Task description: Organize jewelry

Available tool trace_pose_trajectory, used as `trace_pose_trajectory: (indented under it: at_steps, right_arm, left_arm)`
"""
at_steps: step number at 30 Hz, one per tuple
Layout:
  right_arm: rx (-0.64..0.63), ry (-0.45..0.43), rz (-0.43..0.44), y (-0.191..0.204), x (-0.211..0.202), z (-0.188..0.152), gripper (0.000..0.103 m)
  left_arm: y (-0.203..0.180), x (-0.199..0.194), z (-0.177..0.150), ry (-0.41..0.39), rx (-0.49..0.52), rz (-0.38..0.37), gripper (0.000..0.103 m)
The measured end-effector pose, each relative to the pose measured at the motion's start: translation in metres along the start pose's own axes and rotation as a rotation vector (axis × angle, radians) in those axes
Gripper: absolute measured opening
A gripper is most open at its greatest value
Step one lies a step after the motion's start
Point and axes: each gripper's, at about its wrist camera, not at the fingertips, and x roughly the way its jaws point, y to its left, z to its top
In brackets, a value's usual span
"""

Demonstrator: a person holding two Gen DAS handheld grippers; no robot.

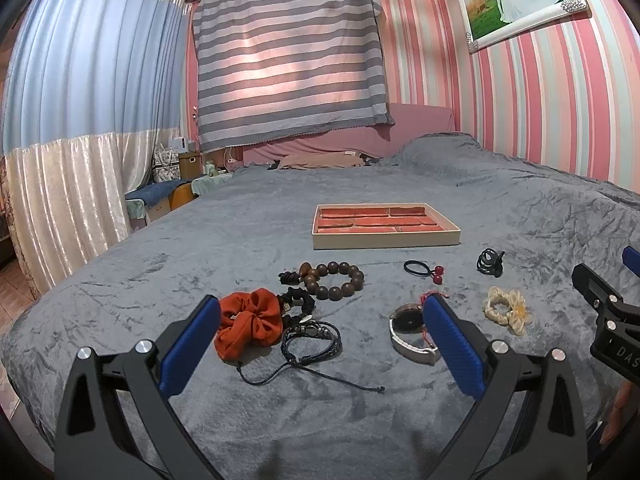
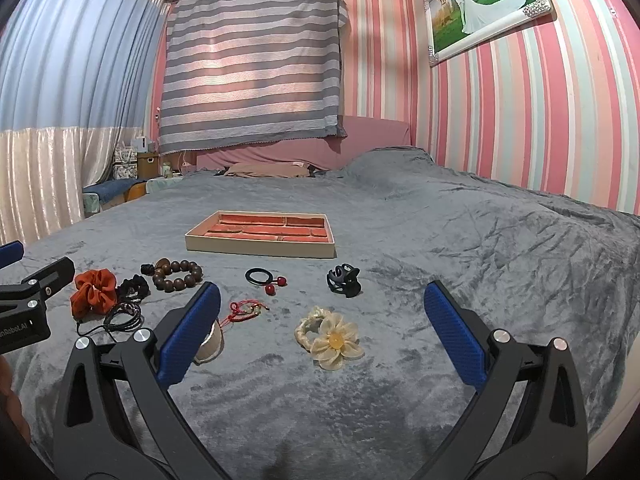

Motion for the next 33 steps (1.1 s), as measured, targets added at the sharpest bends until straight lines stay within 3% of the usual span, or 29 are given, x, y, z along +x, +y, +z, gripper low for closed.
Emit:
trace_pose_trajectory:
  at_steps: [33]
  right_arm:
    - [0.007,0.002,0.000,-0.008,0.002,-0.005,0.099]
  left_arm:
    - [-0.001,0.002,0.003,0.010,0.002,0.003,0.099]
